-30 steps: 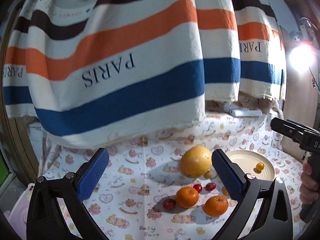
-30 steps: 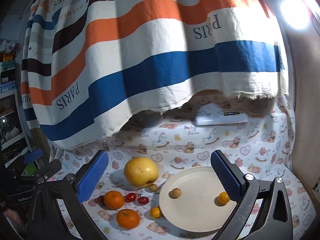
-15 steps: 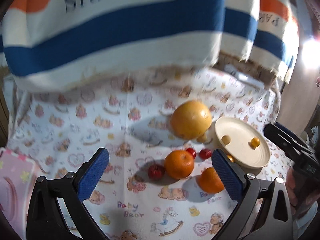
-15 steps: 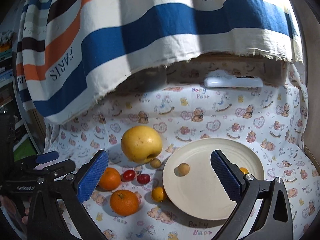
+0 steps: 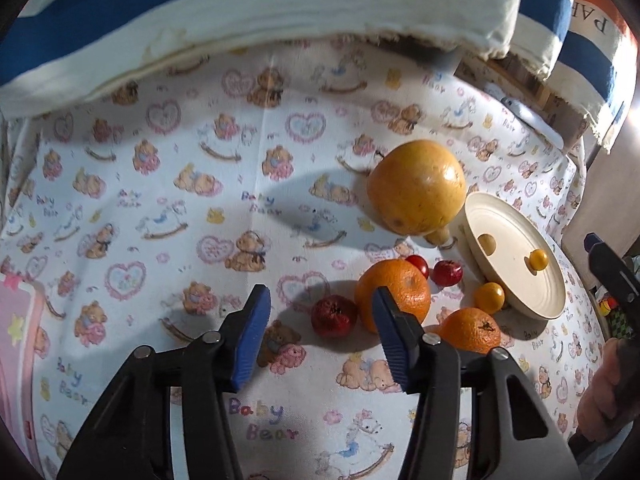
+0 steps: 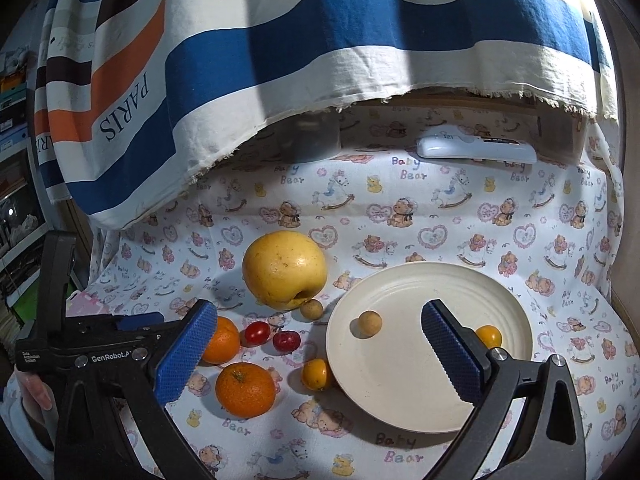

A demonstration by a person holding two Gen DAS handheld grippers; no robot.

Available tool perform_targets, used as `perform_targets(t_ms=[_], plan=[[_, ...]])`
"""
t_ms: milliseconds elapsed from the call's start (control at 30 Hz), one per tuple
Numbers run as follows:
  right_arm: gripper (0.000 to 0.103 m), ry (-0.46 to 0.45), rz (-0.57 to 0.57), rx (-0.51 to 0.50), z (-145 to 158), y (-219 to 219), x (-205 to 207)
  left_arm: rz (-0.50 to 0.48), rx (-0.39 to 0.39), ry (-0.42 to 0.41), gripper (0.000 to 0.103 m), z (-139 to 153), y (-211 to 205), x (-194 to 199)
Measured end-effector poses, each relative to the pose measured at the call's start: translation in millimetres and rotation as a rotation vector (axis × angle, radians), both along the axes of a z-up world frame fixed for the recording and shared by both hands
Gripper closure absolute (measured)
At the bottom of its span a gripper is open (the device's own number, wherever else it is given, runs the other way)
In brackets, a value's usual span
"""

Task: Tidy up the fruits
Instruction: 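Lower the left tool onto the small red apple and close it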

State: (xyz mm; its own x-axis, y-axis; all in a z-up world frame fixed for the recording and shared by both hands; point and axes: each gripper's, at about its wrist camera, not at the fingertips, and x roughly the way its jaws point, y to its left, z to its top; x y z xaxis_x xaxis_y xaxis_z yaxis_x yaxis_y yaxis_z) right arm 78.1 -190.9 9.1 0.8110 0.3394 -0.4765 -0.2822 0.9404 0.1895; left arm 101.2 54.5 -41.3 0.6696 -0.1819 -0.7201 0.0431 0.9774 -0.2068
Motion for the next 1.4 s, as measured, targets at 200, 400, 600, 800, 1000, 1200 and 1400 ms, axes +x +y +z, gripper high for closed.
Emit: perform_targets(t_ms=[200, 400, 600, 800, 1000, 1200, 1400], plan=[[0.0, 0.003, -0.007, 0.0, 2, -1, -1, -0.009, -0.014, 0.017, 0.065, -4, 2, 4], [0.0, -0.015, -0.004, -0.021, 4, 1, -4, -0.024, -0.039, 0.045, 0.075, -9, 2, 6], [0.0, -0.016, -0.008, -0.048, 1, 5, -3, -0.032, -0.043, 0.037, 0.075, -11, 0, 9], [0.0, -0.008, -0.015, -0.065, -3, 7, -1, -0.033, -0.105, 0.064, 0.08, -11, 5, 10], [0.0, -0.003, -0.022, -0.07, -4, 6, 0, -0.015, -0.069, 0.037, 0.08, 4, 5, -2], [0.0, 0.004, -0.017, -0.071, -6, 6, 1, 0.015, 0.061, 0.065, 0.08, 4, -2, -6], [0.0, 0.013, -0.02, -0.074, -9, 8, 2, 0.015, 0.074, 0.107, 0.078, -7, -2, -1]])
